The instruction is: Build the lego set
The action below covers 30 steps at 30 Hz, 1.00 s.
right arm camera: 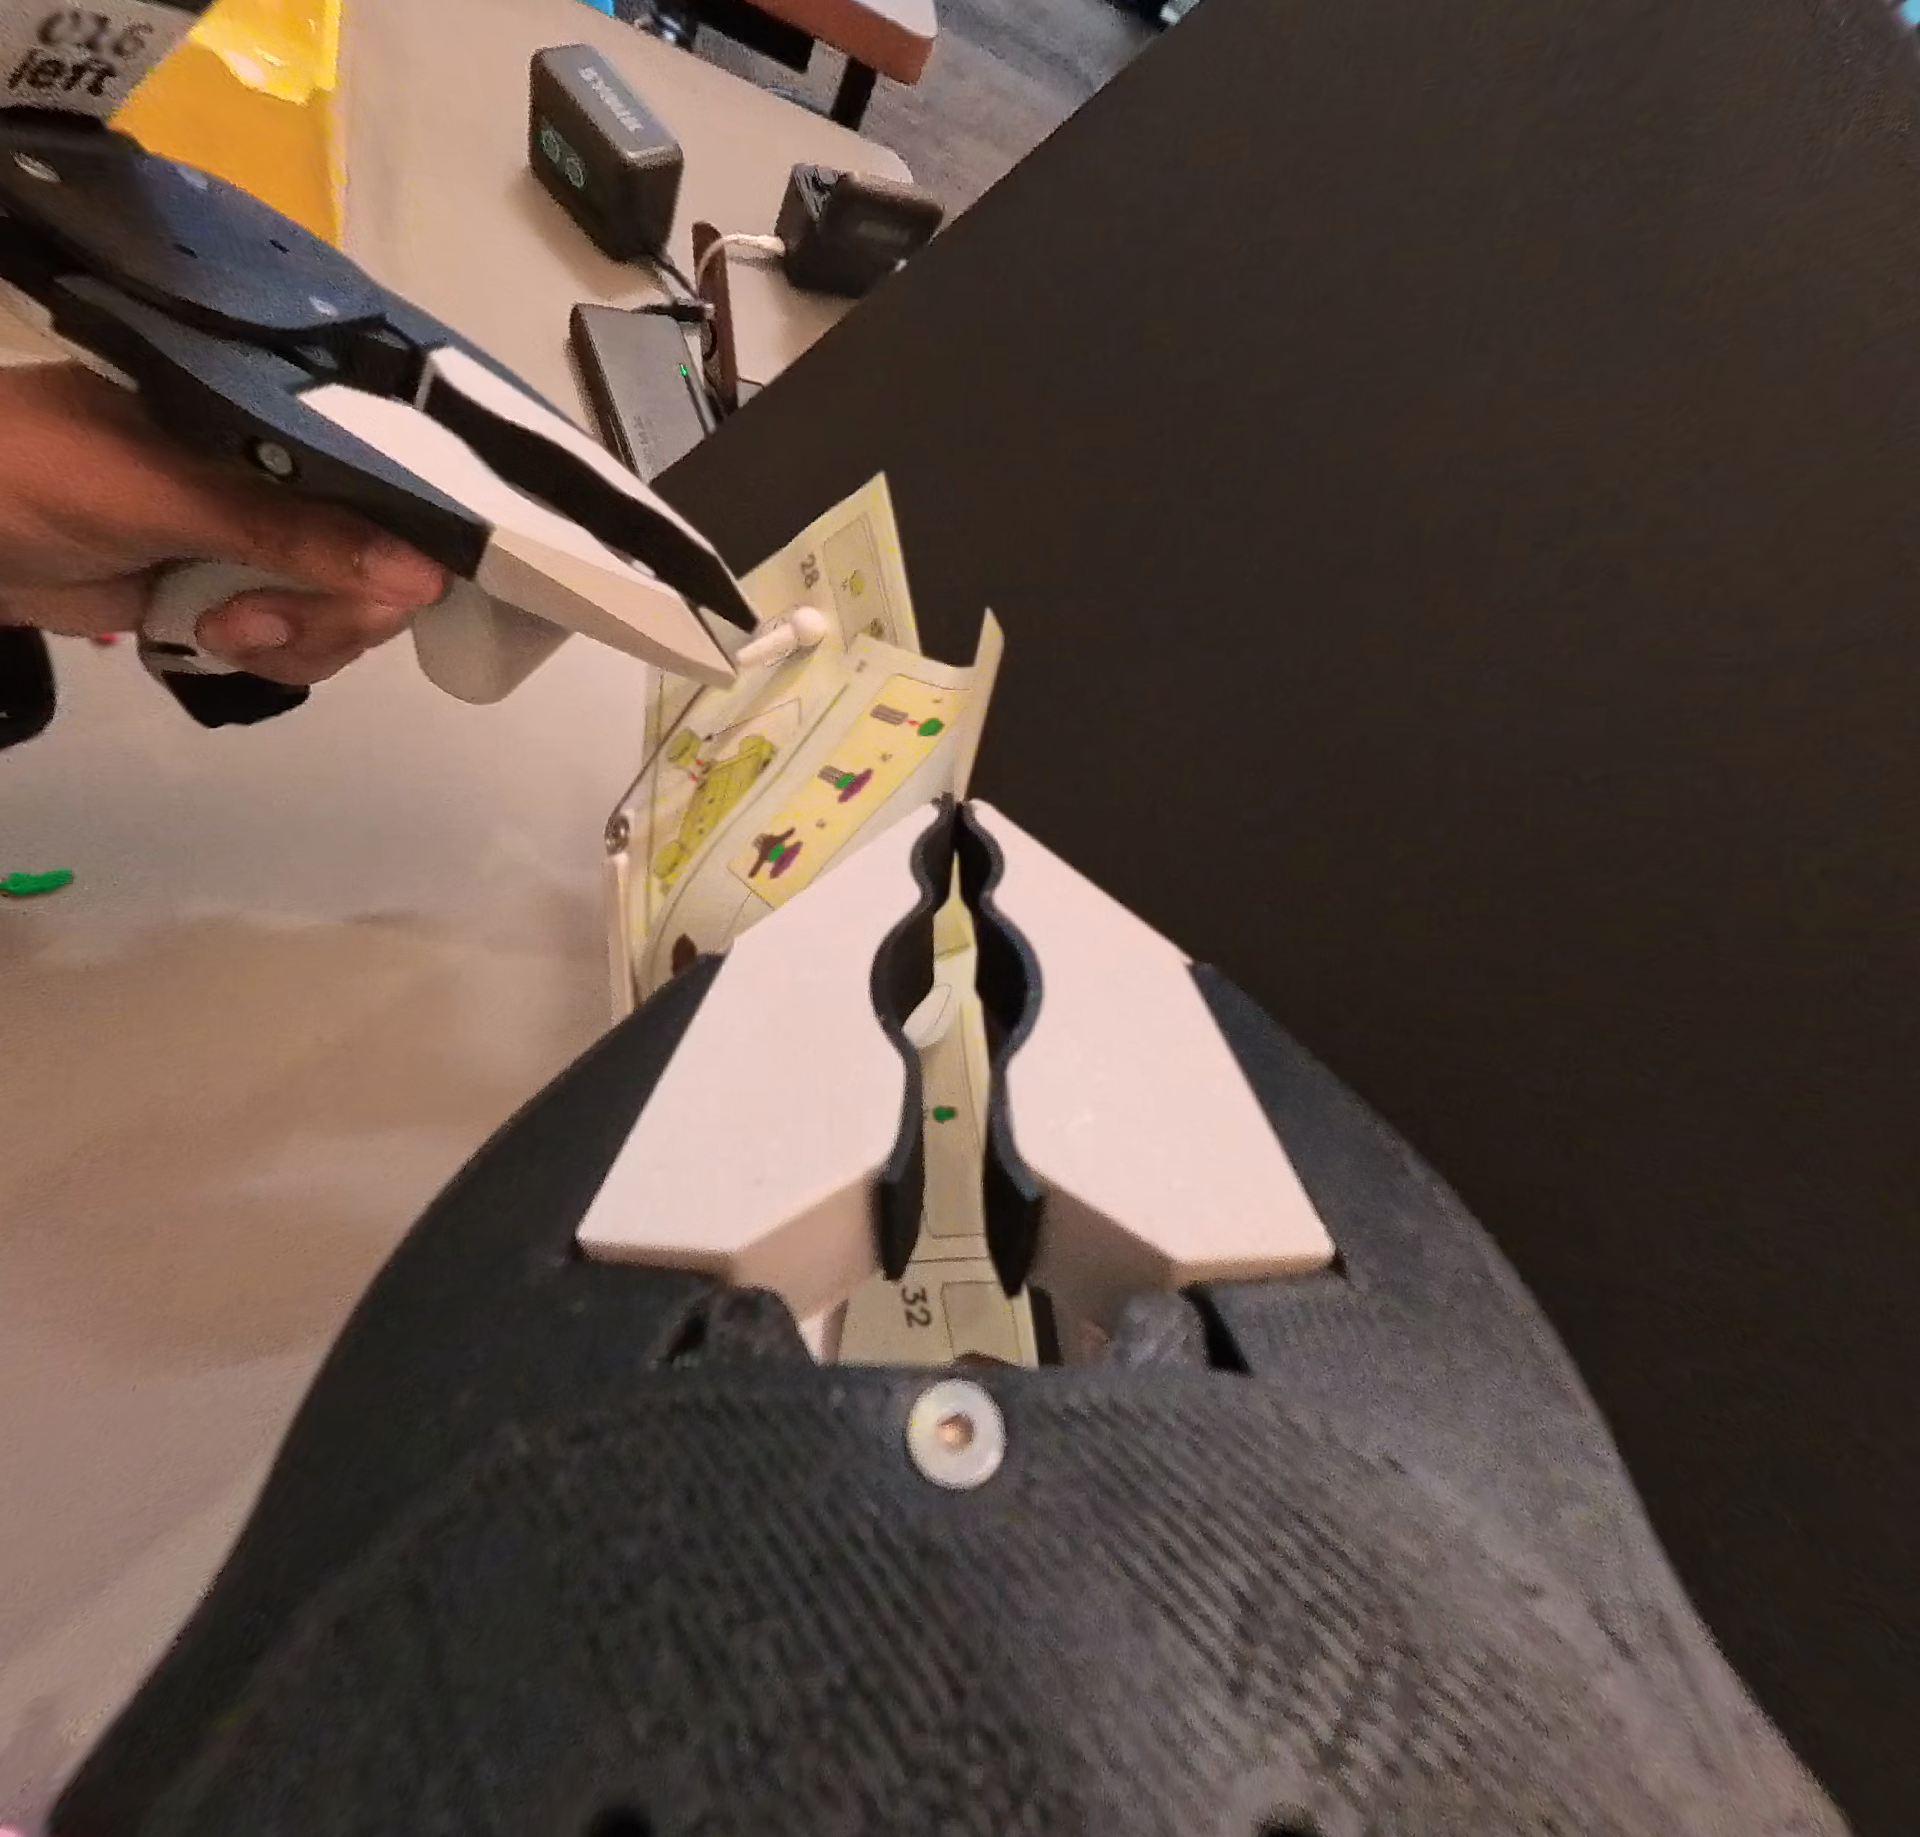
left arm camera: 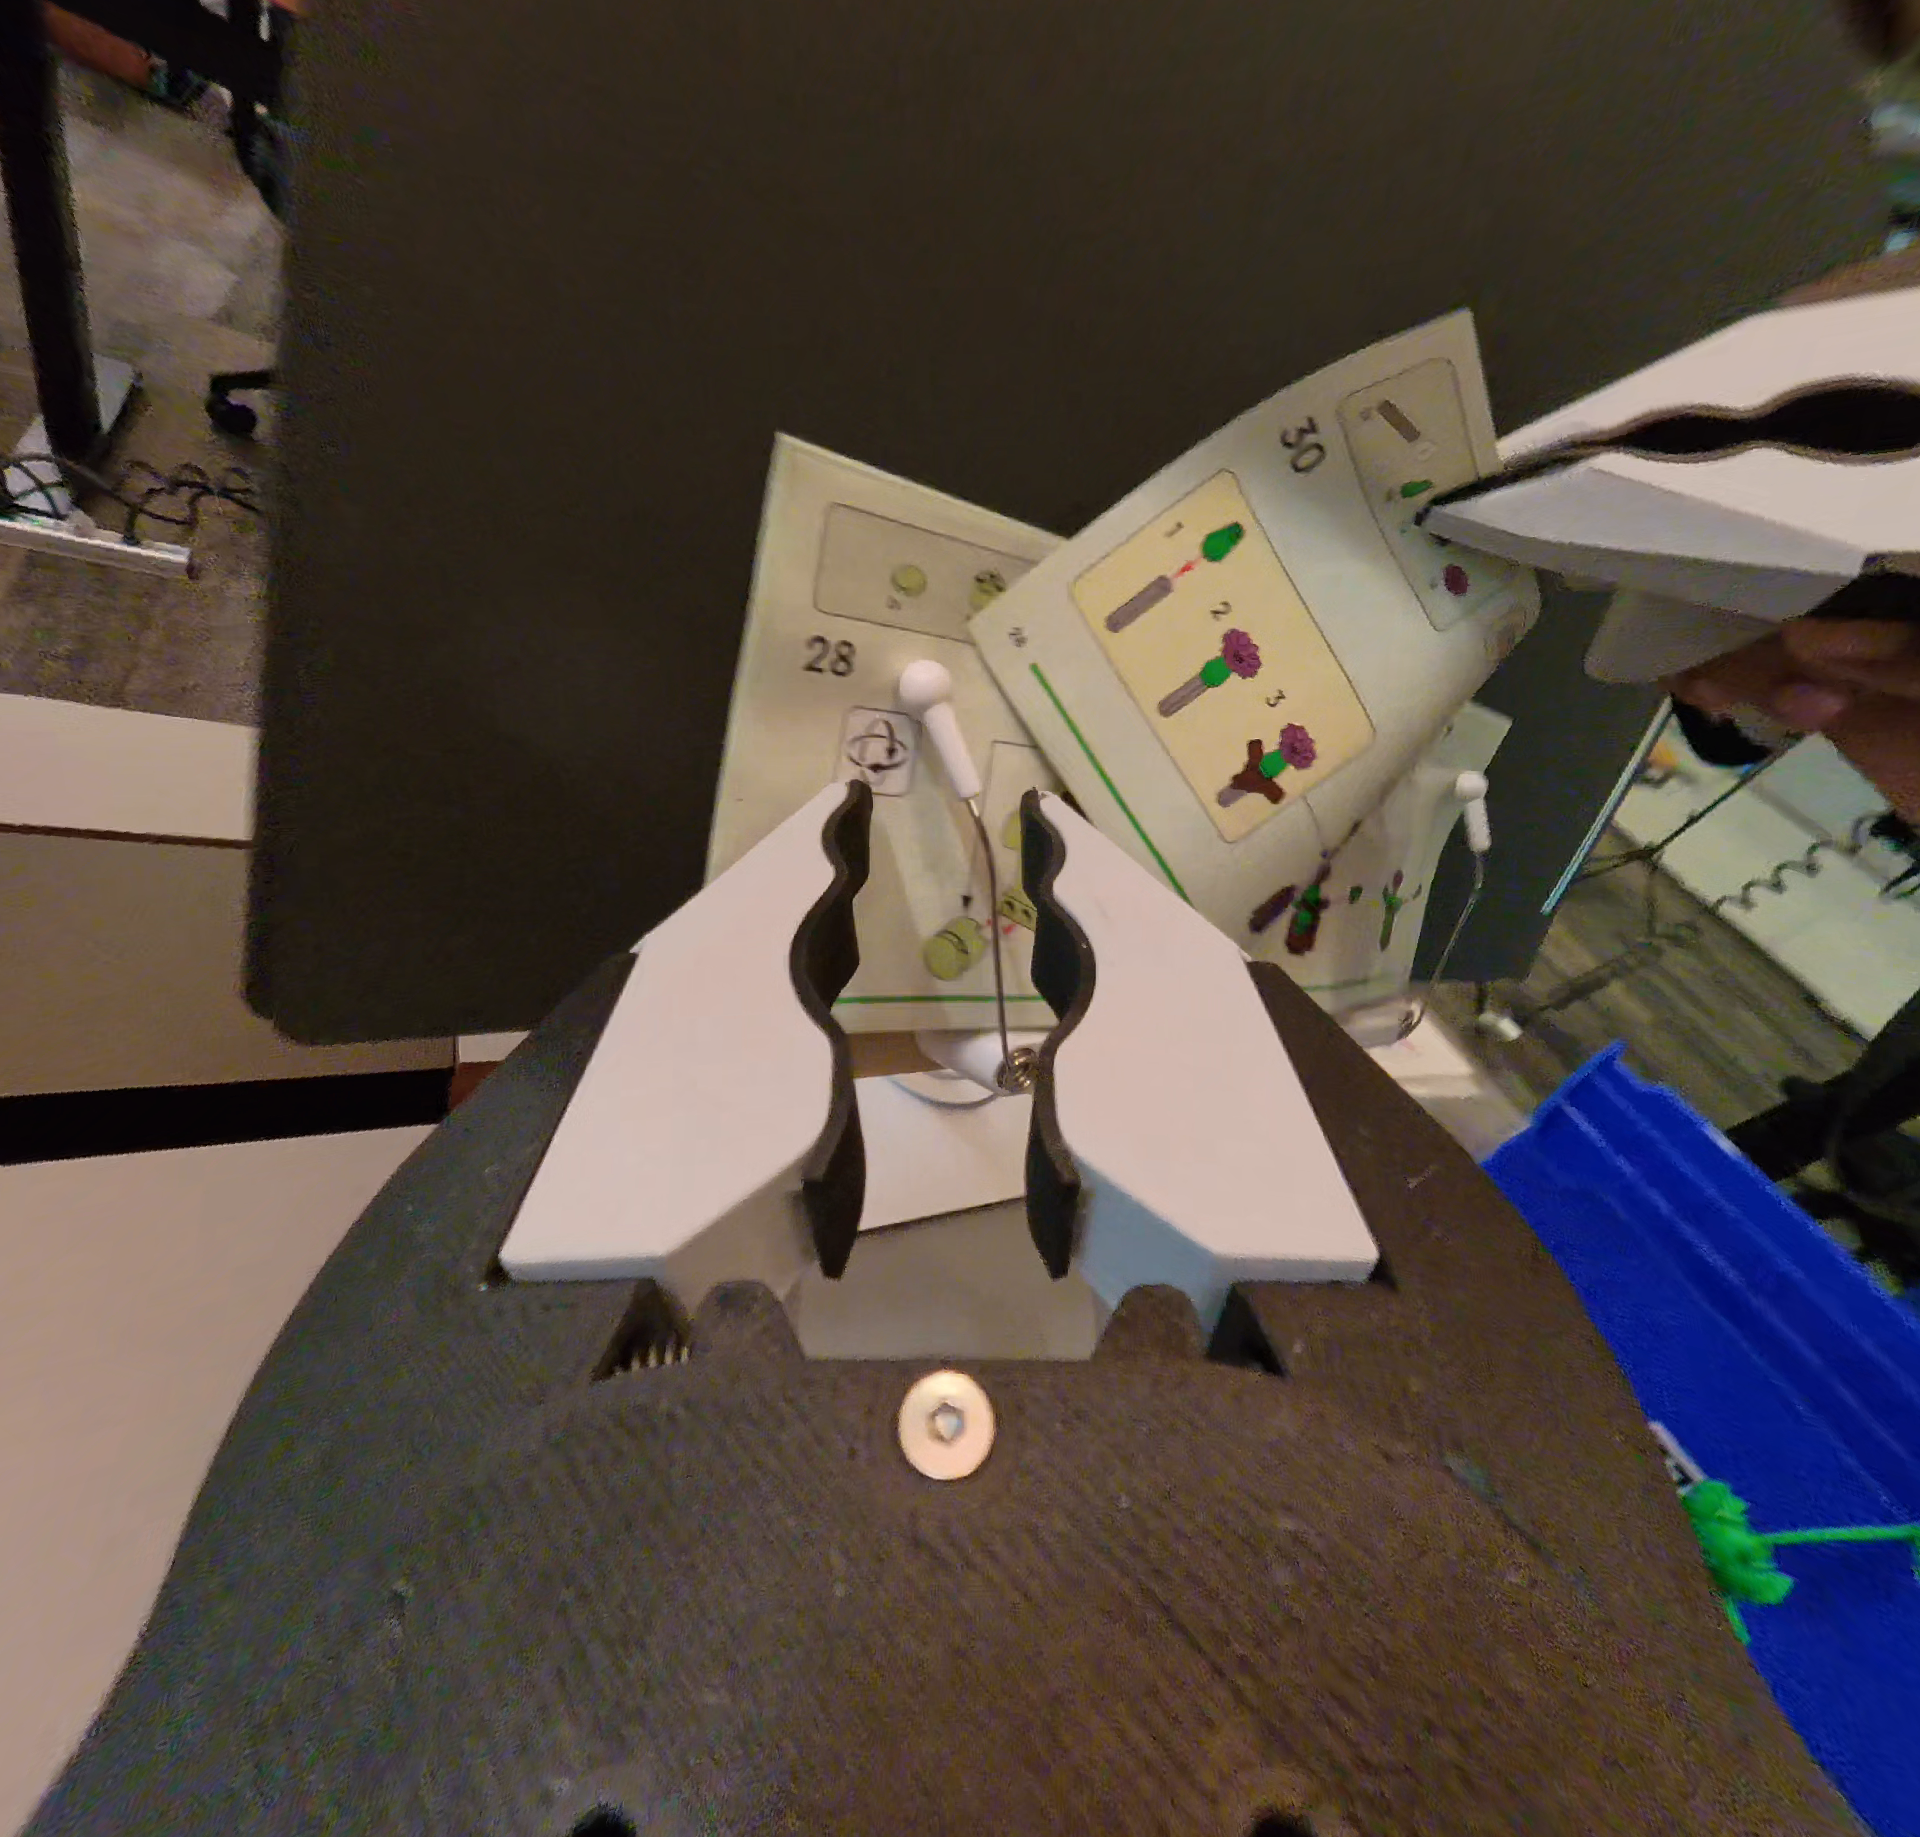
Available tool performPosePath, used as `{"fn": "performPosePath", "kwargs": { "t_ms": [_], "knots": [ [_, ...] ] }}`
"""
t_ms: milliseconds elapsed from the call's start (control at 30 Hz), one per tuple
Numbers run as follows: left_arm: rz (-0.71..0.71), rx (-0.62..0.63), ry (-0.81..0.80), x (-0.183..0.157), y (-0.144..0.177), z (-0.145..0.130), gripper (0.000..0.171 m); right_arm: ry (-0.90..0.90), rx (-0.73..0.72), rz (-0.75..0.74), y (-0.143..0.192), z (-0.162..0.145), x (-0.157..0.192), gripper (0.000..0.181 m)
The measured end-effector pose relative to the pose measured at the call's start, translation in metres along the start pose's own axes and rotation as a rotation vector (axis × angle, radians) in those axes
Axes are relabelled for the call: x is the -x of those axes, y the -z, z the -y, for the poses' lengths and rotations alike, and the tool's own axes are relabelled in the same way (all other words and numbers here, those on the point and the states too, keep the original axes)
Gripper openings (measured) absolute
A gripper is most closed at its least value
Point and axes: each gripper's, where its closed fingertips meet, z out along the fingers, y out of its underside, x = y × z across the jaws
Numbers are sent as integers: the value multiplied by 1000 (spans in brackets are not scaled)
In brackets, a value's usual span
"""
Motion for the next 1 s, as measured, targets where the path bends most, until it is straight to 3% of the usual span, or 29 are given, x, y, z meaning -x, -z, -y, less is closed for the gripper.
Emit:
{"fn": "performPosePath", "kwargs": {
  "t_ms": [133,733,867,933,1000],
  "knots": [
    [49,5,-78,-3,-6,-3,5,41,6,-36,-9,-2,7,0],
    [-18,43,-228,-15,-1,-6,3,163,12,-4,-76,13,28,2],
    [-22,43,-182,-12,-1,-6,1,181,-2,-65,-79,20,27,24],
    [-28,44,-167,-11,-1,-6,1,186,-17,-149,-68,23,20,49],
    [-36,40,-154,-10,-1,-6,1,208,-30,-201,-53,22,19,57]
  ]
}}
